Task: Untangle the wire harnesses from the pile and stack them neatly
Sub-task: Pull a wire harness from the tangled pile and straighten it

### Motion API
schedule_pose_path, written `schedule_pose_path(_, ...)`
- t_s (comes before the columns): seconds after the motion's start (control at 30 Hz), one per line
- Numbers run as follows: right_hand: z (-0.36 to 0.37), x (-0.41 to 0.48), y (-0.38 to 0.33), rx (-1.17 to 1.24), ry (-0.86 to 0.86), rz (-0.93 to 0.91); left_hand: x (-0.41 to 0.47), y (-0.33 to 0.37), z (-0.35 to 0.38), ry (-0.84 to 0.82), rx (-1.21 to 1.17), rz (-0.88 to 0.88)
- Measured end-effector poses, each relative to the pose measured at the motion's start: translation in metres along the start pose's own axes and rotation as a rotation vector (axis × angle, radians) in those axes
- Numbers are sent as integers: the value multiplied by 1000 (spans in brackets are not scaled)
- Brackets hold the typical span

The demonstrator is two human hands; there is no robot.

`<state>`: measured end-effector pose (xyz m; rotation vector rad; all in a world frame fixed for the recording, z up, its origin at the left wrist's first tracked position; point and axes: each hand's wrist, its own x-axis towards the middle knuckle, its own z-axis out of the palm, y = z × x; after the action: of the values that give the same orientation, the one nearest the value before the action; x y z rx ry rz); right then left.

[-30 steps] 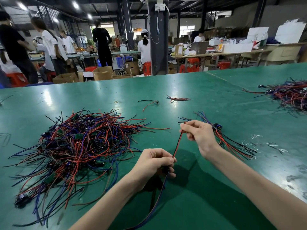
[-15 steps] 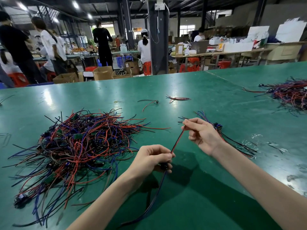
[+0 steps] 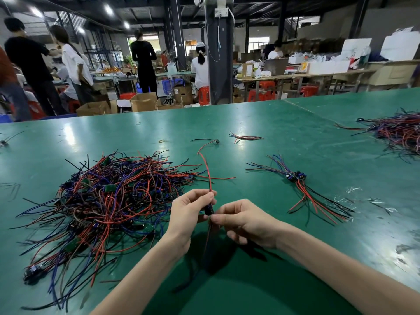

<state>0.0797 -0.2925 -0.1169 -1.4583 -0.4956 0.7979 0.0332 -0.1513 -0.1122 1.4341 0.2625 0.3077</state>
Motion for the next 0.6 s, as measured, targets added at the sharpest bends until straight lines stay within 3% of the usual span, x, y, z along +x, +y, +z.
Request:
schedule_pose_path(0.23,6,1,1,28,97,-58,3,-2,0,-36,-49,14)
schedule_pose_path(0.43,1,2,0,76,191,-94,0,-3,0,-273,-67,-69)
schedule_pose_path(0.6,0,2,-1,95,157,-46,1,-5,-1,-203,-63,-5)
